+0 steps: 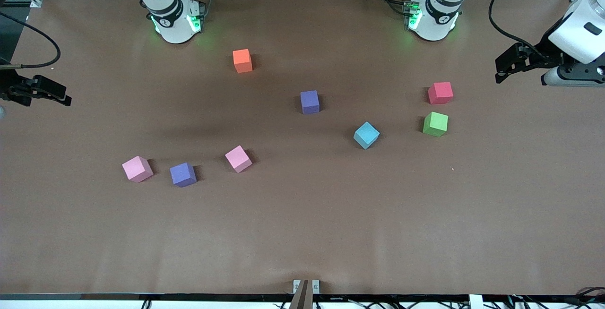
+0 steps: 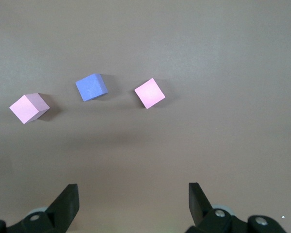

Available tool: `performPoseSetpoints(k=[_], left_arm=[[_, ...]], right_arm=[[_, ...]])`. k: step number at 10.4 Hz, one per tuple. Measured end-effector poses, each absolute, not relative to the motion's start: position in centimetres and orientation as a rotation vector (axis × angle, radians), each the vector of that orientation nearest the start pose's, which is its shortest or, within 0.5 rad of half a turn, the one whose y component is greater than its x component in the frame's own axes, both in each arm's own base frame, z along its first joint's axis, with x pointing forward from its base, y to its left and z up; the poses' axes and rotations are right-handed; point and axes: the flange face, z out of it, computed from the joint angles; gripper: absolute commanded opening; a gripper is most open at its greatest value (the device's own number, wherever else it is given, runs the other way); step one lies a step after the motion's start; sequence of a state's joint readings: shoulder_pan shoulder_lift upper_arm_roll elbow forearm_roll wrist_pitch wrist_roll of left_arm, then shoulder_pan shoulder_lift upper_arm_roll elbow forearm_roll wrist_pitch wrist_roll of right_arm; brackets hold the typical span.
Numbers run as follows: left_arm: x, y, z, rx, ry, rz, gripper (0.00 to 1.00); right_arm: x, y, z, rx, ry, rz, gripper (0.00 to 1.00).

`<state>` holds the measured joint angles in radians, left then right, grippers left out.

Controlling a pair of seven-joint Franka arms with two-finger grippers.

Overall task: Arrange blocks into number 1
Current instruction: 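Grasp the cyan block with the left gripper while the right gripper grasps purple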

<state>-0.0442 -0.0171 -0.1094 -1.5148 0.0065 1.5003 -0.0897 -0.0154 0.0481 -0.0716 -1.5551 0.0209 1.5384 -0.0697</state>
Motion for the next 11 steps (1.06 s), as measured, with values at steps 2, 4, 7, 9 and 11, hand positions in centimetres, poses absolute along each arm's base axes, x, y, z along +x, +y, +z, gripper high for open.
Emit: performPoseSetpoints(k=[2, 4, 7, 9, 11], left_arm=[[53.6, -8.3, 65.3, -3.133, 0.1, -0.003, 1.0], [53.8, -8.3, 65.1, -3.134, 0.099, 0.005, 1.0], [54.7, -8.1, 62.6, -3.129, 0.093, 0.091, 1.0], [55.2, -7.6, 58.4, -3.117, 0.078, 0.216, 1.0], [55.2, -7.4, 53.3, -3.108, 0.072, 0.284, 1.0]], right_arm=[[56.3, -4.6, 60.2, -3.118, 0.027, 0.098, 1.0], [56.3, -4.6, 60.2, -3.118, 0.027, 0.098, 1.0], [56.3, -4.6, 60.2, -3.118, 0.027, 0.1, 1.0], [57.0, -4.3, 58.7, -3.103, 0.023, 0.122, 1.0], [59.3, -2.9, 54.4, -3.058, 0.007, 0.165, 1.0]])
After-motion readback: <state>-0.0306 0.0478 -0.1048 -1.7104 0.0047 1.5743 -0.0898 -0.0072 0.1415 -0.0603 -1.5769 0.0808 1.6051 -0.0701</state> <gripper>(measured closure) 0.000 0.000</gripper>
